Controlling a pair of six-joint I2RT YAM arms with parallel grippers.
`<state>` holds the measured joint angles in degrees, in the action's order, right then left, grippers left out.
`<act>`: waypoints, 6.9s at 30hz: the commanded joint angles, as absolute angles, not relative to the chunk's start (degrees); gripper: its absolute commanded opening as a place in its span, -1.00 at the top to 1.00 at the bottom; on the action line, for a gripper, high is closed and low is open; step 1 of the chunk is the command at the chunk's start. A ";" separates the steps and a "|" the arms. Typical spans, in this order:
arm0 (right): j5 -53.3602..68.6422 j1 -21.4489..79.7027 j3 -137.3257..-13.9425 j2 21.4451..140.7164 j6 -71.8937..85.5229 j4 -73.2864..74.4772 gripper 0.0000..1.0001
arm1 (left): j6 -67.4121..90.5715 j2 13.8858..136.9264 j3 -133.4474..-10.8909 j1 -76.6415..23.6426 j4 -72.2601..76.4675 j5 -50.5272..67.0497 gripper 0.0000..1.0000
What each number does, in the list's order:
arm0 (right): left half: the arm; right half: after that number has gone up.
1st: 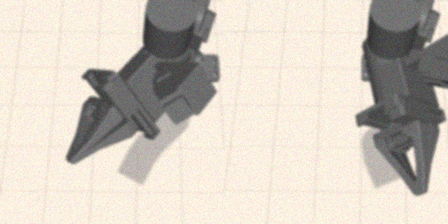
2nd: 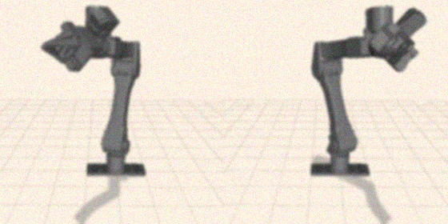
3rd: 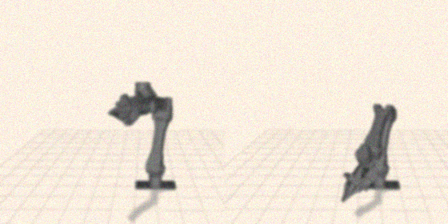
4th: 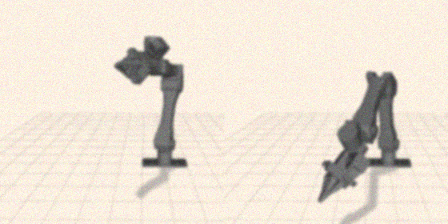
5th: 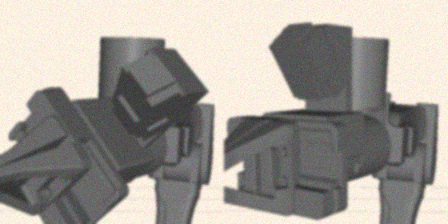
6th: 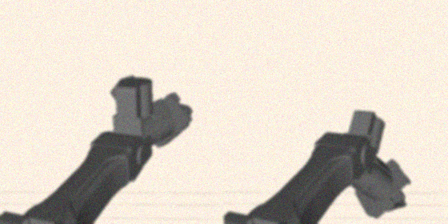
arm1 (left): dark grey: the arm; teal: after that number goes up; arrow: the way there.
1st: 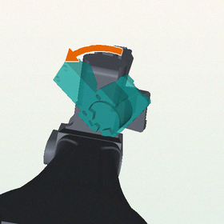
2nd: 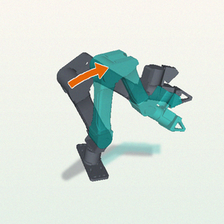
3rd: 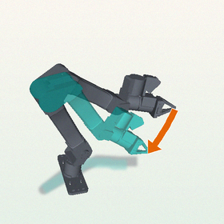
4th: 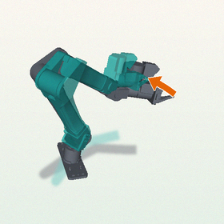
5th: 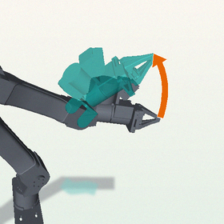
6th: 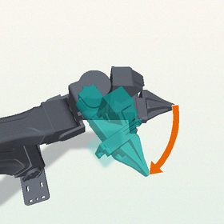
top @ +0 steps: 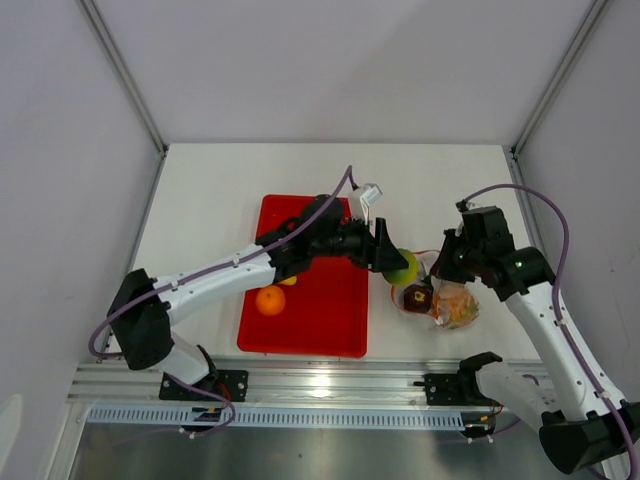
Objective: Place the food in the zip-top bag and seal the zipper
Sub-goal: Place the fake fruit in the zipper food storage bag, then pick up the fake fruit from the bin, then place the fake fruit in the zipper food storage bag.
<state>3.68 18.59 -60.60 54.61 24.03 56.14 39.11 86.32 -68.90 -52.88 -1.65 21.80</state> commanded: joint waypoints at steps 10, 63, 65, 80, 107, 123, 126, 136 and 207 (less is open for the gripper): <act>8.08 18.46 -66.97 53.00 29.00 55.46 1.00 | 42.89 91.05 -70.05 -58.97 2.74 16.71 0.99; 8.97 14.50 -65.48 50.19 22.94 58.71 1.00 | 44.46 81.64 -64.60 -41.76 -33.74 -17.05 -0.99; 8.96 14.50 -65.30 50.10 22.85 58.80 1.00 | 45.61 82.35 -64.08 -39.82 -34.97 -17.75 -0.99; 9.32 14.50 -63.63 49.75 22.85 58.27 1.00 | 68.27 88.13 -64.67 -37.00 -46.13 -24.26 -0.99; 8.70 14.50 -63.28 49.75 22.50 58.27 1.00 | 73.39 100.81 -68.64 -33.31 -47.55 -22.76 -0.20; 9.49 14.59 -65.39 50.54 23.03 58.71 1.00 | 40.97 75.16 -54.05 -41.83 -7.16 -10.14 0.99; 9.40 14.59 -65.30 50.45 23.12 58.71 1.00 | 35.87 72.69 -55.10 -44.38 -3.35 -3.37 0.99; 11.60 14.68 -65.83 50.71 24.61 57.92 1.00 | 29.53 72.42 -59.41 -53.96 12.38 12.37 0.99; 26.81 11.95 -64.78 49.66 30.50 54.40 1.00 | 25.65 75.42 -52.38 -72.08 4.50 -22.07 -0.99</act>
<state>24.88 12.23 -63.51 51.16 31.24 55.81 22.52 79.53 -48.90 -73.65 10.24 -22.46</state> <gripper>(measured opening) 0.002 0.994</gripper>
